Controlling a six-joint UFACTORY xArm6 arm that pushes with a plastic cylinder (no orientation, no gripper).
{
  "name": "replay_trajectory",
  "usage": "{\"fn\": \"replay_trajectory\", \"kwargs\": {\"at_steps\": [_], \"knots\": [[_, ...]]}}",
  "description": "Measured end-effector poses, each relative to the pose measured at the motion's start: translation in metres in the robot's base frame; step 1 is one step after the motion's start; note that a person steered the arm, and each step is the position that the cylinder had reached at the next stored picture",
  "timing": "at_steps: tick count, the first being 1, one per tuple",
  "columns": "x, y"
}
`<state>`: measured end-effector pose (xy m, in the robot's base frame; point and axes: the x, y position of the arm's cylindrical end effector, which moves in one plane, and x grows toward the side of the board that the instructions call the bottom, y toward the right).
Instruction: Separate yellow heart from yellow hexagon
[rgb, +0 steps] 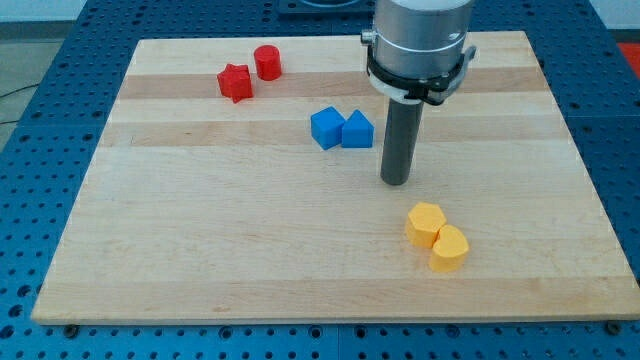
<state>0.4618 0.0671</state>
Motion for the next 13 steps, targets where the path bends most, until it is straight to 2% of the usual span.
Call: {"fn": "replay_trajectory", "kwargs": {"at_steps": [1, 2, 3, 4, 7, 8, 9, 10, 11, 12, 13], "knots": [[0.027, -0.051], [0.075, -0.068], [0.107, 0.011], [0.092, 0.04], [0.05, 0.034], [0.049, 0.097], [0.073, 0.108], [0.11, 0.074], [0.124, 0.065], [0.157, 0.094], [0.156, 0.048]]}}
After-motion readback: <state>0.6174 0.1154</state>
